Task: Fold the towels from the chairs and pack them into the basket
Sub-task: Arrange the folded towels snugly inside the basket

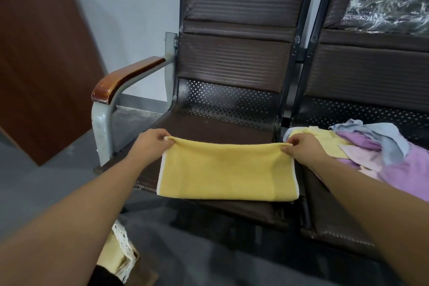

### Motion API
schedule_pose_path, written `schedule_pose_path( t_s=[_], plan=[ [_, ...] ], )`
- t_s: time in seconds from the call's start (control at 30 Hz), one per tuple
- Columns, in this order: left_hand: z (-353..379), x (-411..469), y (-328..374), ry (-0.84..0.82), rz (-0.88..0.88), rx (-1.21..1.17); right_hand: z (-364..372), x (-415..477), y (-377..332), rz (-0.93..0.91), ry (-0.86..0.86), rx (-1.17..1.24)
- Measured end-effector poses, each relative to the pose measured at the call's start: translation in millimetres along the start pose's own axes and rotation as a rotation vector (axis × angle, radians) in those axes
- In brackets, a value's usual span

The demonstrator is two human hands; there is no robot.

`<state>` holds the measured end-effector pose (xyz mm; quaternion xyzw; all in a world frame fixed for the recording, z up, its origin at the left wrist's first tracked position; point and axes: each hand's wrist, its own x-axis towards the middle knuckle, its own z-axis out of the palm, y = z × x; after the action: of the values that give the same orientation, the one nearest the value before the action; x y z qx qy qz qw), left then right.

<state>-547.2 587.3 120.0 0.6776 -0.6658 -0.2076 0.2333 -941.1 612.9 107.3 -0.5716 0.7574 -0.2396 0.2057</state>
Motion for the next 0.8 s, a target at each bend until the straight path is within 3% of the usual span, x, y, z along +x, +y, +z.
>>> schedule_pose_path(
  t_s=[0.17,0.23,0.37,0.63,0.8],
  plan=[
    [29,35,8,0.115,-0.092,-0.096,19,28,4,0.087,0.114,0.093],
    [41,47,7,0.083,-0.157,-0.004,29,32,6,0.109,0.132,0.1],
    [55,54,3,-0.042,-0.27,0.205,56,14,-13,0.006,0.007,-0.145],
    [56,36,-10,-0.274,-0.383,0.258,120,-50,-75,-0.334,-0.359,-0.317],
    [58,22,2,-0.305,-0.434,0.187,144,-61,-85,-0.349,-0.471,-0.37]
  ],
)
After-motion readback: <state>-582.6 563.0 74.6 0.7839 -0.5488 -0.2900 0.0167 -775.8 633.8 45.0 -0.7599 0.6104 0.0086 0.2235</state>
